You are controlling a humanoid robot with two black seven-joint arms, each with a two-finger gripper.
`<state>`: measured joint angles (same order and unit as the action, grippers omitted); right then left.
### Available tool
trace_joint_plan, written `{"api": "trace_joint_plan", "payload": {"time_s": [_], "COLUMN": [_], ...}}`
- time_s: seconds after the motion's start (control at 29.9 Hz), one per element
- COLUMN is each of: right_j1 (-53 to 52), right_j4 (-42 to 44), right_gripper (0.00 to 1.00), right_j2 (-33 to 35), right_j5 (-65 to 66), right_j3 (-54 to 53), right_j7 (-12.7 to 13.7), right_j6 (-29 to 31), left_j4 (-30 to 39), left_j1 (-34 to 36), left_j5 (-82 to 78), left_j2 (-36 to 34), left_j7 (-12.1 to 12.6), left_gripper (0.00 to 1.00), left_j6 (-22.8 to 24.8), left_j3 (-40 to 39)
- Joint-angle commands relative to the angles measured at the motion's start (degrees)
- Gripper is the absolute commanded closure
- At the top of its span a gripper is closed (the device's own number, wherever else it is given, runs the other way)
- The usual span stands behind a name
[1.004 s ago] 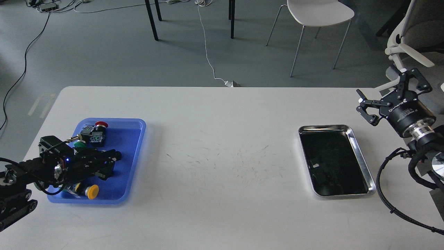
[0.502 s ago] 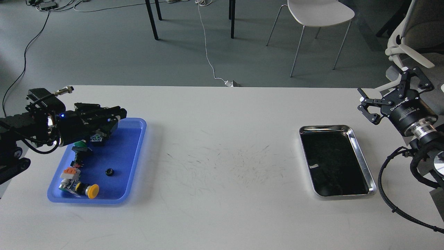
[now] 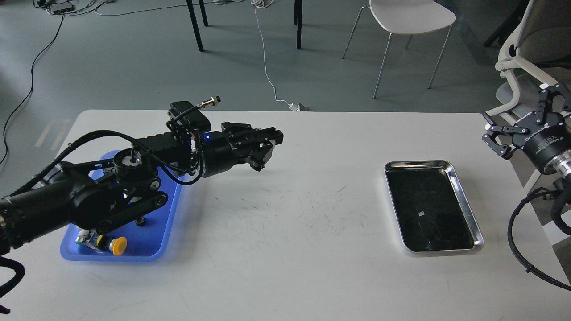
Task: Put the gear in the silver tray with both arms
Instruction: 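Carry the gear with the left gripper toward the table centre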
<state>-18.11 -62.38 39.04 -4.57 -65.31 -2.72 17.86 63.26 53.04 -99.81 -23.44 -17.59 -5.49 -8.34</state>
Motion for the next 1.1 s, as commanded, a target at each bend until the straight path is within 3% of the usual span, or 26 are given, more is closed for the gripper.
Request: {"api": "trace_joint_plan", "payload": {"time_s": [0.0,0.17,0.33,0.7,1.07], "right_j1": [0.09,0.18,0.44,0.71,0.80], "right_j4": [0.33,0.33,0.42,0.69,0.77], "right_gripper": [0.01,0.01,0.01,0.01,0.01], "right_j2": [0.33,0.51,0.51,0.42,0.24], "right_j5": [0.00,0.00,0.00,0.00,0.00], "right_j3": [-0.08,-0.17,-0.17,-0.17,-0.17], "right_j7": [0.00,0.00,0.00,0.00,0.00], "right_j6": [-0.10,-0.28,-0.46,-0.46,-0.46], "left_j4": [-6.11,-14.11,-17.03,-23.71,-22.05], "left_j1": [-0.13,-0.66,-1.80,-5.32,-7.33], "left_j5": [-0.21,-1.62,-1.62,-1.44,-0.92], "left_j2": [8.91,17.89,23.44,23.44,23.44], "left_j7": [0.10,-0.69,-0.87,-1.83,-1.83], "left_gripper": [0.83,0.83,0.82,0.81,0.80], "left_j6": [0.04,-0.31,-1.28,-1.63,-4.00], "left_j3": [0.16,2.97,5.35,5.44,5.44]}}
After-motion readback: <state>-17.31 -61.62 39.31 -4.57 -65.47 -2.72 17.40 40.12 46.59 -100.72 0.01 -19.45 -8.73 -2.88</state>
